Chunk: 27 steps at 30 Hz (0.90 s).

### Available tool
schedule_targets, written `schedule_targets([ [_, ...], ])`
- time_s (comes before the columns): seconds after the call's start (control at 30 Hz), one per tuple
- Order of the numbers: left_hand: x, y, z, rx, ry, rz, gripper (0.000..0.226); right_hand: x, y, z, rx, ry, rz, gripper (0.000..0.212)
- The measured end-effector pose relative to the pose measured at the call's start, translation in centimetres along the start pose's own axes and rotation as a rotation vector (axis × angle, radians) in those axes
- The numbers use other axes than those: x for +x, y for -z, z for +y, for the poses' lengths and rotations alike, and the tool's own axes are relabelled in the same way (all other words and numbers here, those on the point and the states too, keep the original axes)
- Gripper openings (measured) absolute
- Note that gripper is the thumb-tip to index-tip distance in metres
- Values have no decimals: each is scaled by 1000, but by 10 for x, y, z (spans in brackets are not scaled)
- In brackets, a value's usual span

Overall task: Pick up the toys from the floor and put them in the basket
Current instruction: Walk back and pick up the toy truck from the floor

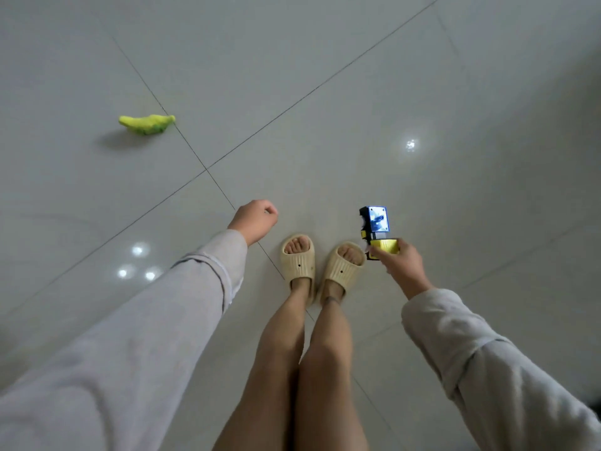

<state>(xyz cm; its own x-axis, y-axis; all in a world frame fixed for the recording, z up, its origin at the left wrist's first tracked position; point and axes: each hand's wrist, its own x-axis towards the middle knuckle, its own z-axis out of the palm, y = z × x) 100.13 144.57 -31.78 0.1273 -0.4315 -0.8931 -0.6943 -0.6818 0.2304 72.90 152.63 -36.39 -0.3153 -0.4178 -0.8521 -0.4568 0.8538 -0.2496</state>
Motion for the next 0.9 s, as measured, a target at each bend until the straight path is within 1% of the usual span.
schedule_targets([
  [0.1,-86,15,12,-39,-13,-24,24,-86,47,-22,56,-4,-72,39],
  [0.27,-213,30,14,-60,-17,-45,27,-197,115,-53,36,43,-200,38],
  [0.43,-299,38,-7,-130,-7,29,24,-266,153,-64,-61,119,-175,39],
  [0.53,-331,34,-30,-205,0,65,16,-293,166,-60,-52,169,-173,37],
  [0.63,-352,23,-58,-315,19,102,22,-311,175,-46,-22,199,-190,37],
  [0.77,-370,4,-99,-499,68,174,18,-323,179,-25,-42,166,-205,37],
  [0.9,-382,-13,-136,-687,152,233,13,-326,175,-22,-93,130,-200,28],
])
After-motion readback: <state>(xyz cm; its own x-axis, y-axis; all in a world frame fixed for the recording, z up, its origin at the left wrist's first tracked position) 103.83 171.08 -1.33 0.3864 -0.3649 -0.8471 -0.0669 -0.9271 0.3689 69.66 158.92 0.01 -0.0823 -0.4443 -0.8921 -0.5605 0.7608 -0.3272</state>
